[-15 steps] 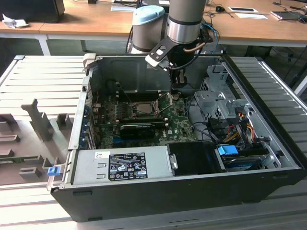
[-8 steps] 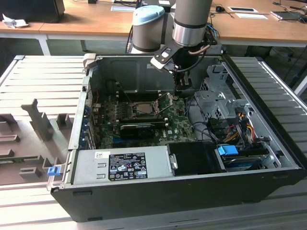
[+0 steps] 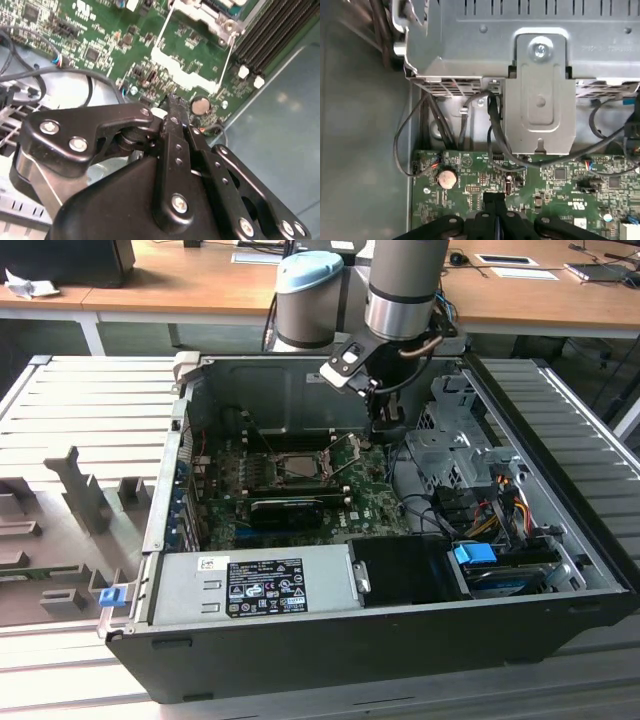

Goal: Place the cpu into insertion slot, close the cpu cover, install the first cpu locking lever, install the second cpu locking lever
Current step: 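Close the cpu cover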

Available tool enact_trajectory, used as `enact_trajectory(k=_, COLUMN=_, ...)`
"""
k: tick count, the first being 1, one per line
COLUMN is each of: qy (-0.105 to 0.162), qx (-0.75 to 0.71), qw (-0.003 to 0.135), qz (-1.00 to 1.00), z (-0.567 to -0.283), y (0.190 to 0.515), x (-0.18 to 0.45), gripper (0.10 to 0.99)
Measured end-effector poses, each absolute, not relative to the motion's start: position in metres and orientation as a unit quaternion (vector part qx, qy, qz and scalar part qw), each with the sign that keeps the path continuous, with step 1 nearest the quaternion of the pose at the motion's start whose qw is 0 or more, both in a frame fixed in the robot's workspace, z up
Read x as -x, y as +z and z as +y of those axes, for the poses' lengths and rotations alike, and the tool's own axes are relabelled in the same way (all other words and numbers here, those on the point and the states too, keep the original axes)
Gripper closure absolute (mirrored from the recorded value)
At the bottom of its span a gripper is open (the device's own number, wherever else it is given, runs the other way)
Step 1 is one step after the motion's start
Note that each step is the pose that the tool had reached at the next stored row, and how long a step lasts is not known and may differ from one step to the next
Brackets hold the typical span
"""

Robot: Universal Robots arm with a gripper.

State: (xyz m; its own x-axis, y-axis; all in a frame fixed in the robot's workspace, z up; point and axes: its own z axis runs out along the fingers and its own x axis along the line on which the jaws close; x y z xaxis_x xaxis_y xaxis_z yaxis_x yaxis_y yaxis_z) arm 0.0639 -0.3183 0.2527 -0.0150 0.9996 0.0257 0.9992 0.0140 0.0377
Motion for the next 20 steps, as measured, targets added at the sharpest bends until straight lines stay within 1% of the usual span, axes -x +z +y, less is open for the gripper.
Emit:
enact_trajectory(k=7, qy=0.022, qx=-0.702, qw=0.003, qz=0.712, z=-0.318, y=0.25, x=-0.047, gripper=0.98)
enact_trajectory(k=20, qy=0.022, qx=-0.702, qw=0.003, qz=0.712, z=-0.318, y=0.247, x=-0.039, gripper=0.98)
